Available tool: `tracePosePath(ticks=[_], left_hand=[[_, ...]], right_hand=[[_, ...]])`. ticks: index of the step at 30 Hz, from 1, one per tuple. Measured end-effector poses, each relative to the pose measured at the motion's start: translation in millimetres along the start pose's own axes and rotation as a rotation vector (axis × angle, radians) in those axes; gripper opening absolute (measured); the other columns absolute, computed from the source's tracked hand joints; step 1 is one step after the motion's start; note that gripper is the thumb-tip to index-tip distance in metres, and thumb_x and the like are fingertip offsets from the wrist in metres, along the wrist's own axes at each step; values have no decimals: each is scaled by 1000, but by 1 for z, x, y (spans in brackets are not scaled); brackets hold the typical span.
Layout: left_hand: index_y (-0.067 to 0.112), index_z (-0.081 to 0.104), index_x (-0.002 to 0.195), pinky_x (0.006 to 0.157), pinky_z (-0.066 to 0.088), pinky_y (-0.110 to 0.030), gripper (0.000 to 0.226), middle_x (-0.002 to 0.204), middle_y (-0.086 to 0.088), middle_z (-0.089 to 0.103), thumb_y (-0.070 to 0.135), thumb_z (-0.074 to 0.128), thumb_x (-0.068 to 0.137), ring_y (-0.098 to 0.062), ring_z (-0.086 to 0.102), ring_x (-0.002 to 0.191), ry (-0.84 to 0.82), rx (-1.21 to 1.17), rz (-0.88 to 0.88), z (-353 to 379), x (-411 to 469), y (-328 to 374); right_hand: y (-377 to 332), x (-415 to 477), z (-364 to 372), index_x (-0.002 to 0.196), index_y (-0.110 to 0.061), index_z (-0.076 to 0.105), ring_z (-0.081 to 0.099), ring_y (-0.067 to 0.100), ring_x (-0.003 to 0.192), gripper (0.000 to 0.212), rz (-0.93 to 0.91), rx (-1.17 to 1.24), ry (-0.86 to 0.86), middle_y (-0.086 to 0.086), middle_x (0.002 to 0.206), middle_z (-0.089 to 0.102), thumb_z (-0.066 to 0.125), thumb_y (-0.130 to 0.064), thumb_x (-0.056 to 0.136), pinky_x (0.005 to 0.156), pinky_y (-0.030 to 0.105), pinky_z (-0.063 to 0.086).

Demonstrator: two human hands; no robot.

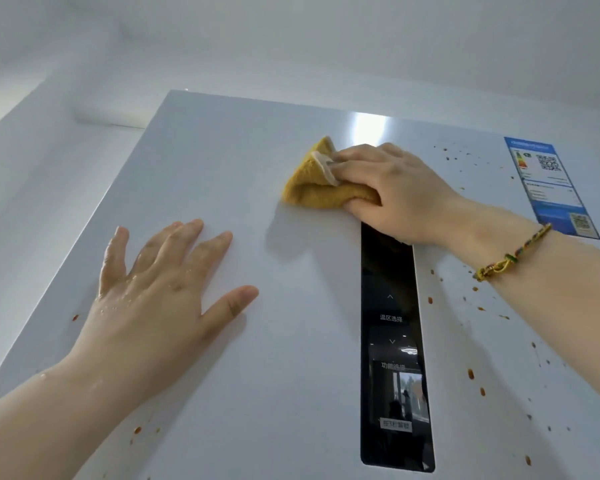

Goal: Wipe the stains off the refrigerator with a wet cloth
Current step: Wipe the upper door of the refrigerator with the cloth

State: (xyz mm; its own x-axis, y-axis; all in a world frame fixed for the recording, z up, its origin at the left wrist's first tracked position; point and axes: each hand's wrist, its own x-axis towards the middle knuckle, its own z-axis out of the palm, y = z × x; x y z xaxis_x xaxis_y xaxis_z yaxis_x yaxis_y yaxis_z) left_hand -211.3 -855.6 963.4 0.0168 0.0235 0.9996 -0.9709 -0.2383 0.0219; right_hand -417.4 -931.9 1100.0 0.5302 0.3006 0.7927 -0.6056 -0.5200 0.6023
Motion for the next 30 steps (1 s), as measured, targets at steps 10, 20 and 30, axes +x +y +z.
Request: tracePosePath(ticks=[10, 20, 30], left_hand=[[34, 28, 141, 94, -34, -14, 92, 152, 7, 20, 75, 3, 63, -2, 5, 138, 7, -56, -20, 5, -4, 7], [18, 36, 138, 101, -22, -15, 67, 146, 4, 35, 43, 17, 78, 7, 11, 128, -97, -128, 145, 1, 4, 40], [35, 18, 143, 105, -16, -31, 112, 153, 7, 17, 77, -30, 51, -12, 9, 142, -142, 63, -75, 2, -4, 78]], right_hand=[[49, 25, -12, 136, -23, 39, 31, 32, 128, 41, 534, -108, 56, 5, 143, 35, 39, -21, 95, 104, 40, 26], [35, -10, -13, 132, -28, 46, 35, 24, 127, 41, 189, -52, 0, -8, 145, 36, 46, -19, 92, 104, 35, 25], [58, -49, -15, 134, -30, 43, 36, 26, 124, 41, 223, -23, 61, -6, 144, 37, 43, -22, 94, 100, 37, 28]])
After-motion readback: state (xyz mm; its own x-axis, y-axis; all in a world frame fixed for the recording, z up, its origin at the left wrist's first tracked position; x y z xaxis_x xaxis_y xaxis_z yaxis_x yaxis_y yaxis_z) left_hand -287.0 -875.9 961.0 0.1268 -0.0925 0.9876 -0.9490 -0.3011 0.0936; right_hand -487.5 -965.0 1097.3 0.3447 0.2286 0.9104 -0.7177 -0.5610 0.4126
